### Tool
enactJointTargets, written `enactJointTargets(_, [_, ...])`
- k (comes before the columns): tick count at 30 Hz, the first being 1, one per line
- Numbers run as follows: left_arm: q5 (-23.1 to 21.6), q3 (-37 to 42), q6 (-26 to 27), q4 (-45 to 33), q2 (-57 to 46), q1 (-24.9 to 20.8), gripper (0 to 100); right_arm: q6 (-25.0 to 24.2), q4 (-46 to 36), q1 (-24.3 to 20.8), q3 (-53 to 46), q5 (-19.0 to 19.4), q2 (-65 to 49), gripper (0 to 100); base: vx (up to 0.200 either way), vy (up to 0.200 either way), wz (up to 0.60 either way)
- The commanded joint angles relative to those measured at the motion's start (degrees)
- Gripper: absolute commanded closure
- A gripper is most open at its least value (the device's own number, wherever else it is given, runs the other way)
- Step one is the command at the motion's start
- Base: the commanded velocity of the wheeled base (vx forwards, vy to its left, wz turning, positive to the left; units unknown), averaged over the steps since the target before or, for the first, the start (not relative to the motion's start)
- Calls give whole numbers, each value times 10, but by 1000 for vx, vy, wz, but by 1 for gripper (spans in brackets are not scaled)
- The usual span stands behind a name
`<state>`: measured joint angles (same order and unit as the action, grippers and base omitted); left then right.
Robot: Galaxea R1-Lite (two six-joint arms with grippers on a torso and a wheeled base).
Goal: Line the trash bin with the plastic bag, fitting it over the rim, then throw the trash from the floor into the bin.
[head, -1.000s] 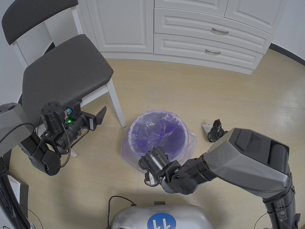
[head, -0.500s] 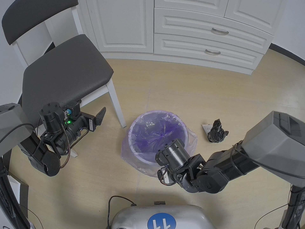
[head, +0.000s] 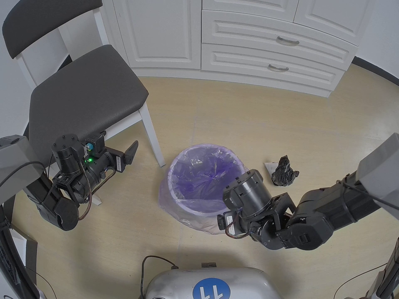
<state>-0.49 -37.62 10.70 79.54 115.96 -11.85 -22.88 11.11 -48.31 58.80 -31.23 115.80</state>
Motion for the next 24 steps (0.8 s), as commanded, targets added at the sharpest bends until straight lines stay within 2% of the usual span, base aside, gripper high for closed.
enactJointTargets(1, [0,-1,0,0,1,0,0,32,1,17,-24,-1,-66,0,0,0,0])
enactJointTargets(5, [0,-2,-1,-1,1,1,0,61,3,37,-25,2,-95,0,0,0,0])
enactJointTargets(10, [0,-5,-2,-1,2,1,0,80,45,53,-32,4,-101,0,0,0,0])
enactJointTargets(12, [-2,-6,-3,0,3,1,0,107,108,73,-60,3,-95,0,0,0,0])
enactJointTargets(13, [-2,-6,-3,0,3,1,0,107,108,73,-60,3,-95,0,0,0,0])
enactJointTargets(16, [0,-3,-4,0,13,-9,0,115,197,88,-102,6,-79,0,0,0,0])
enactJointTargets(17, [0,-1,-4,1,25,-18,0,115,249,98,-123,6,-66,0,0,0,0])
enactJointTargets(18, [0,-1,-4,1,25,-18,0,115,249,98,-123,6,-66,0,0,0,0])
enactJointTargets(19, [3,-1,-4,6,38,-26,0,116,315,114,-146,9,-45,0,0,0,0])
enactJointTargets(20, [3,-1,-4,6,38,-26,0,116,315,114,-146,9,-45,0,0,0,0])
enactJointTargets(21, [4,-2,-3,17,67,-39,0,121,403,138,-164,13,-12,0,0,0,0])
enactJointTargets(22, [4,-3,-3,18,71,-41,0,122,412,139,-166,13,-8,0,0,0,0])
enactJointTargets(24, [6,-9,0,20,123,-58,0,154,488,168,-173,19,22,0,0,0,0])
